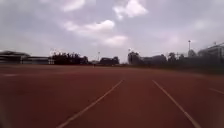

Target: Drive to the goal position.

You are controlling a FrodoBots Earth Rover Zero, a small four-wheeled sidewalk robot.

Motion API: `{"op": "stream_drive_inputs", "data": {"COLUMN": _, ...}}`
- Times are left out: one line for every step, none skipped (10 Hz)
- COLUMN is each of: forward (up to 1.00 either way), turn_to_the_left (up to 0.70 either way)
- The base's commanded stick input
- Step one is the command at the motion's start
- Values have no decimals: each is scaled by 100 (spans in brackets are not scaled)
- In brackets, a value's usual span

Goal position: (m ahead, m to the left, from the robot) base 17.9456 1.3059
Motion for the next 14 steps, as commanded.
{"op": "stream_drive_inputs", "data": {"forward": 45, "turn_to_the_left": 0}}
{"op": "stream_drive_inputs", "data": {"forward": 45, "turn_to_the_left": 0}}
{"op": "stream_drive_inputs", "data": {"forward": 45, "turn_to_the_left": 0}}
{"op": "stream_drive_inputs", "data": {"forward": 45, "turn_to_the_left": 0}}
{"op": "stream_drive_inputs", "data": {"forward": 45, "turn_to_the_left": 0}}
{"op": "stream_drive_inputs", "data": {"forward": 45, "turn_to_the_left": 0}}
{"op": "stream_drive_inputs", "data": {"forward": 45, "turn_to_the_left": 0}}
{"op": "stream_drive_inputs", "data": {"forward": 45, "turn_to_the_left": 0}}
{"op": "stream_drive_inputs", "data": {"forward": 45, "turn_to_the_left": 0}}
{"op": "stream_drive_inputs", "data": {"forward": 45, "turn_to_the_left": 0}}
{"op": "stream_drive_inputs", "data": {"forward": 45, "turn_to_the_left": 0}}
{"op": "stream_drive_inputs", "data": {"forward": 45, "turn_to_the_left": 0}}
{"op": "stream_drive_inputs", "data": {"forward": 45, "turn_to_the_left": 0}}
{"op": "stream_drive_inputs", "data": {"forward": 45, "turn_to_the_left": 0}}
